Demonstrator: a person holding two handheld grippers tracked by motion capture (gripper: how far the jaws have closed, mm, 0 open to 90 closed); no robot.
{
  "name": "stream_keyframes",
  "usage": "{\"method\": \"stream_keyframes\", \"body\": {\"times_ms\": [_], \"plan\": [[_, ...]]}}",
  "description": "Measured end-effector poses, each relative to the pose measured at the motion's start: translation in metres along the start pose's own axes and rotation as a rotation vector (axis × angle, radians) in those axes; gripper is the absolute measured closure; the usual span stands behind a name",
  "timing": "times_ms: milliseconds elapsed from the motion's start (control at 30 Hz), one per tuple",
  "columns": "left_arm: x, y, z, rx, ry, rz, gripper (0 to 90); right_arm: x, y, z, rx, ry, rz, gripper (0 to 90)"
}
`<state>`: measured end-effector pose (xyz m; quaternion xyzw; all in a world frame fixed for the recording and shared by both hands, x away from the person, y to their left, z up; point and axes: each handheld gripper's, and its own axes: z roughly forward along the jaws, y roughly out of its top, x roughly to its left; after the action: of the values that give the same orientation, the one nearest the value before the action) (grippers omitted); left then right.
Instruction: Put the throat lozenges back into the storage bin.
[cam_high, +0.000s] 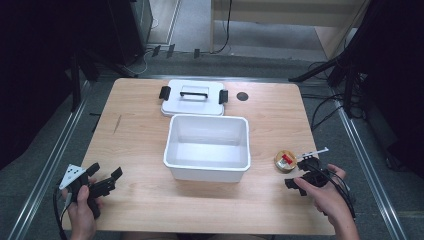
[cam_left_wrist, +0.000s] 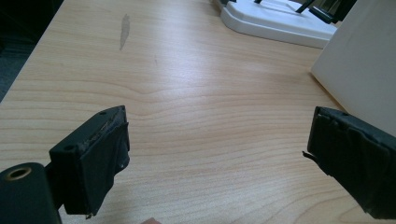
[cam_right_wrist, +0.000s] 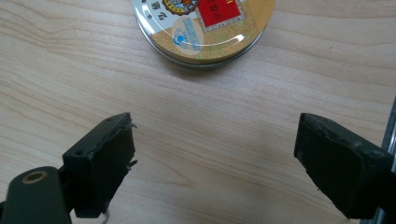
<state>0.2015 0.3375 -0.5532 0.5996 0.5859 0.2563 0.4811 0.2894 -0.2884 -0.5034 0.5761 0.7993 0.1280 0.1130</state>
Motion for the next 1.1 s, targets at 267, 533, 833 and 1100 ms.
{"method": "stream_keyframes", "body": {"times_ms": [267, 533, 833, 1100], "plan": [[0.0, 0.0, 0.0, 0.002, -0.001, 0.0, 6.4, 0.005, 0.027, 0.0, 0.131, -0.002, 0.007, 12.1], [0.0, 0.0, 0.0, 0.002, -0.002, -0.003, 6.4, 0.005, 0.049, 0.013, 0.2, 0.005, 0.074, 8.9], [0.0, 0.0, 0.0, 0.001, -0.001, -0.006, 6.4, 0.004, 0.07, 0.024, 0.198, 0.007, 0.15, 10.9], [0.0, 0.0, 0.0, 0.003, -0.001, -0.006, 6.4, 0.012, 0.084, 0.034, 0.219, -0.012, 0.157, 15.6]]}}
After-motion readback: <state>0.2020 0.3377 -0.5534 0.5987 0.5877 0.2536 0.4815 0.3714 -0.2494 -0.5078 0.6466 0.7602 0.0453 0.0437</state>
